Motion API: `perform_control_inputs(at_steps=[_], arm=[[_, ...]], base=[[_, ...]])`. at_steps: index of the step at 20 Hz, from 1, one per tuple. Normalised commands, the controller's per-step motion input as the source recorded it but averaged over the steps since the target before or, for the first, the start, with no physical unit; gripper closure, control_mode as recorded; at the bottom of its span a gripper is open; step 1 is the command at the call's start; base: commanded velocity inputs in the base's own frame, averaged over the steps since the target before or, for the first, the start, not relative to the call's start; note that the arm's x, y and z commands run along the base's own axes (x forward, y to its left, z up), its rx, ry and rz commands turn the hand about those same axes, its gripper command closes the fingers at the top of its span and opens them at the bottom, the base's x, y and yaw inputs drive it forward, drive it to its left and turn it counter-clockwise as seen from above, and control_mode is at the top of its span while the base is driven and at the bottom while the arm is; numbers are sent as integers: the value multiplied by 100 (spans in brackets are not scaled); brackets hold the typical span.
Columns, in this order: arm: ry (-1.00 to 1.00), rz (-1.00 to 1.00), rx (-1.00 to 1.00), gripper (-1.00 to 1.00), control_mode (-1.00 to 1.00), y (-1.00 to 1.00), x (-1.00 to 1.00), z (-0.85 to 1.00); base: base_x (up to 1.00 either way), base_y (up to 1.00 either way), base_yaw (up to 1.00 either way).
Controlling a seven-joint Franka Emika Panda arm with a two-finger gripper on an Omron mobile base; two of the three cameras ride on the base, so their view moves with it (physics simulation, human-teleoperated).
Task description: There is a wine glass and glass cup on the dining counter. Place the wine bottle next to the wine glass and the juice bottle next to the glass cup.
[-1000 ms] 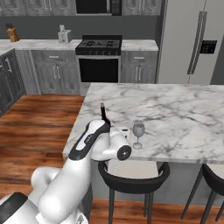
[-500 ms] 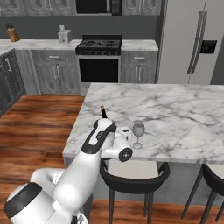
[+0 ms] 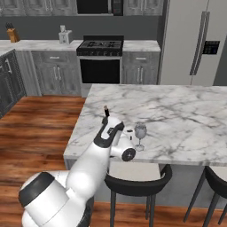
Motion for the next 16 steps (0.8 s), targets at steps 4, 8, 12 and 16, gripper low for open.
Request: perform_control_inputs(at_steps=[4, 8, 12, 16], arm=[[0, 0, 2, 100, -100, -19, 14, -28], [0, 0, 0, 100, -100, -17, 13, -31], [-1, 0, 0, 100, -100, -7, 0, -39], [-4, 0, 0, -100, -100, 0, 0, -39]], base=[[0, 0, 0], [0, 0, 0], [0, 0, 0], [0, 0, 0]])
